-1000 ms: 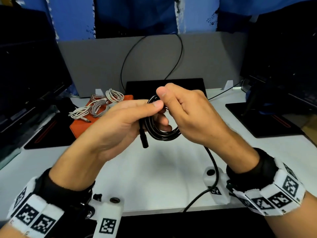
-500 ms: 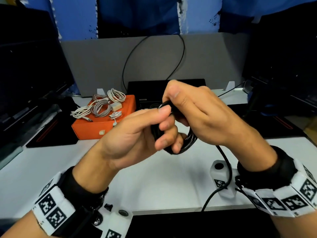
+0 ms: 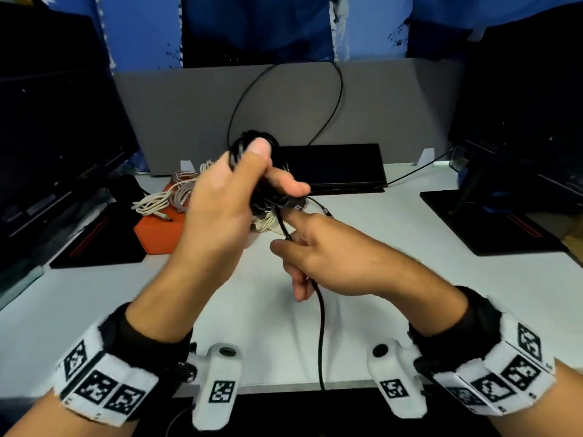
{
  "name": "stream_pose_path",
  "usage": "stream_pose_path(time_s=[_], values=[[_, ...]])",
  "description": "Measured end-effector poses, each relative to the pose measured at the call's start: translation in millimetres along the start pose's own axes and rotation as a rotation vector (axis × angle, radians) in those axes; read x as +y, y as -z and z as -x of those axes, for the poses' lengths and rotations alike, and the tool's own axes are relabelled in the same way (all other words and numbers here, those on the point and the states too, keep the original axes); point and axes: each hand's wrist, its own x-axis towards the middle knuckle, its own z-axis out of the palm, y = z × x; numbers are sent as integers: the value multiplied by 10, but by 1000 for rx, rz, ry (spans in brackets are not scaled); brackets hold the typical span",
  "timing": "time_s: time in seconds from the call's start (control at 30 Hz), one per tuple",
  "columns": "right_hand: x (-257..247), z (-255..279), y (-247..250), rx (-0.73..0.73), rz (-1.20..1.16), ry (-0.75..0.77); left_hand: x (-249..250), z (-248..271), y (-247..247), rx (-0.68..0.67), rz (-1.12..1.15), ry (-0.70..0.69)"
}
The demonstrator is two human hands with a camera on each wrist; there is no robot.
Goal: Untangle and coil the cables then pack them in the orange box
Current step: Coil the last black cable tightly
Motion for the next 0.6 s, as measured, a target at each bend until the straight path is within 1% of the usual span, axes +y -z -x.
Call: stream_pose_path(time_s=[0.03,0.07,0.13,0.17,0.2,0.23,0.33,0.37,0.4,0.47,0.5,0.6], values=[[-30,25,13,-40,-57,-9,-25,13,6,-21,-174,-64],[-55,43,33,-62,-98,-5,-53,12,32,-44,-394,-141],[-97,75,97,-55,-144,18,-103,-18,119,-97,-864,-267],[-112,94,142,-47,-150,24,-109,-34,157,-128,-1024,-279],[-118,109,195,-37,-148,30,-99,-51,195,-170,-1108,-247],[-124,128,256,-26,-150,38,-78,-73,229,-223,-1130,-196],[-123,182,440,43,-256,75,-8,-115,321,-436,-1081,-36],[-124,193,492,75,-305,104,2,-120,347,-508,-987,15],[-120,197,533,111,-333,139,9,-121,365,-559,-841,65],[-119,183,563,190,-322,225,24,-105,387,-601,-543,161],[-115,168,559,233,-302,265,20,-96,391,-603,-441,181],[-70,94,484,373,-231,336,-2,-79,350,-602,-244,138]])
